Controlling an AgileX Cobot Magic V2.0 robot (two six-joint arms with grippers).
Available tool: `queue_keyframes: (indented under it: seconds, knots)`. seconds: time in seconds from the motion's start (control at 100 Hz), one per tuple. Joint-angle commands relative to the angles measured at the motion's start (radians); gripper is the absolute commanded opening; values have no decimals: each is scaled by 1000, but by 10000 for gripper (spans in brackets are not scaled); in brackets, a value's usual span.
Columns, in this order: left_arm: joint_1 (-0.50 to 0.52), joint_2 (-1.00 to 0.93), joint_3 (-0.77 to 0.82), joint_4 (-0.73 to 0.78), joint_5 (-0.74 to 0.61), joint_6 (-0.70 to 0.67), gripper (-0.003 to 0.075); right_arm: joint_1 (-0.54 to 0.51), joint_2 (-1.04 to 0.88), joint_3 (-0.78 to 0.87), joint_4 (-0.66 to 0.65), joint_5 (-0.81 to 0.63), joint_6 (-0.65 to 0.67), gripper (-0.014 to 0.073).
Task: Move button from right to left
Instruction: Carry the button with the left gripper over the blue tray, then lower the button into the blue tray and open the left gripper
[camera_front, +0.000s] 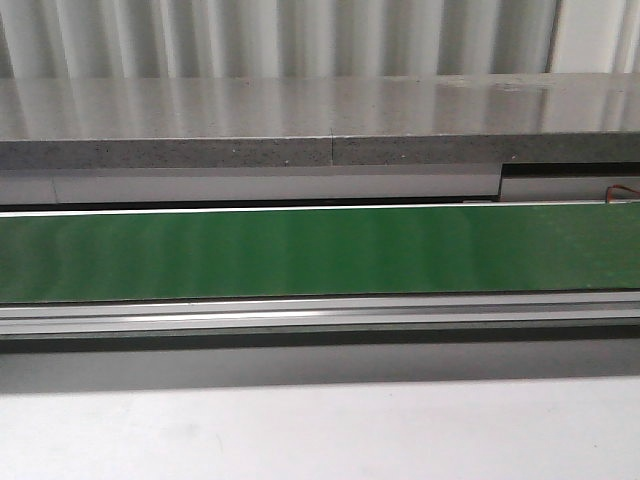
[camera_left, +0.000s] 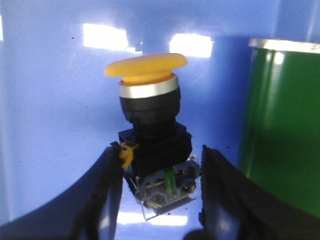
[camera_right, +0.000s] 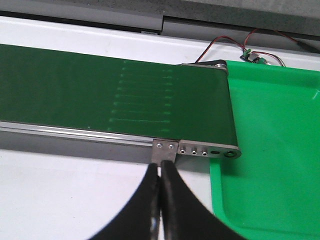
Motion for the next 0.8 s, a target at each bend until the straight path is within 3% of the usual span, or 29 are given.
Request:
queue_keyframes:
  seconds: [0.0,0.45,0.79]
  knots:
    - [5,-35,-23,34,31,5,-20,0,12,-24,-3,-68,-6,-66]
    - [5,64,-23,22,34,32,-12,0,12,-24,-3,-68,-6,-66]
    - [5,66,-23,-7,34,55,325,0,12,-24,-3,-68,-6,-66]
